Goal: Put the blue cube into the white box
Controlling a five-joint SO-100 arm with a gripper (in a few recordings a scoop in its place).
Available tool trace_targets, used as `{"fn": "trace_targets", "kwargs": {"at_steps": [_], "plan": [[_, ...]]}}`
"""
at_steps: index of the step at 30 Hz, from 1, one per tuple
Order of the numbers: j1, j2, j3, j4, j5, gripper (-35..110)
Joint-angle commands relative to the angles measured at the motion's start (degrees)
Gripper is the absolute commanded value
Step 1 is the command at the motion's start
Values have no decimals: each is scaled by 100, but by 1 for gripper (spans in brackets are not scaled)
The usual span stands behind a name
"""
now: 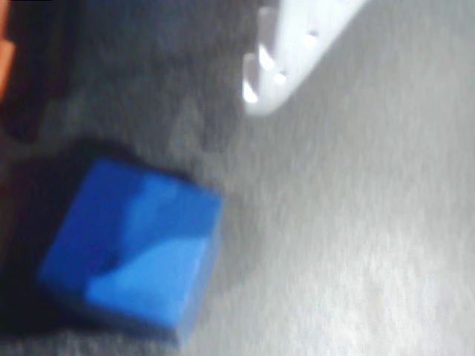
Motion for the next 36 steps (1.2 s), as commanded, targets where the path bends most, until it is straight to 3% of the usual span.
{"fn": "trace_targets", "kwargs": {"at_steps": [1, 19, 24, 28, 33, 36], "plan": [[-26, -141, -193, -264, 62, 25], [44, -1037, -255, -1204, 149, 24], [70, -1081, -255, -1266, 246, 16], [105, -1178, -264, -1380, 325, 0], [202, -1178, -316, -1371, 334, 0], [264, -809, -431, -800, 571, 0]]}}
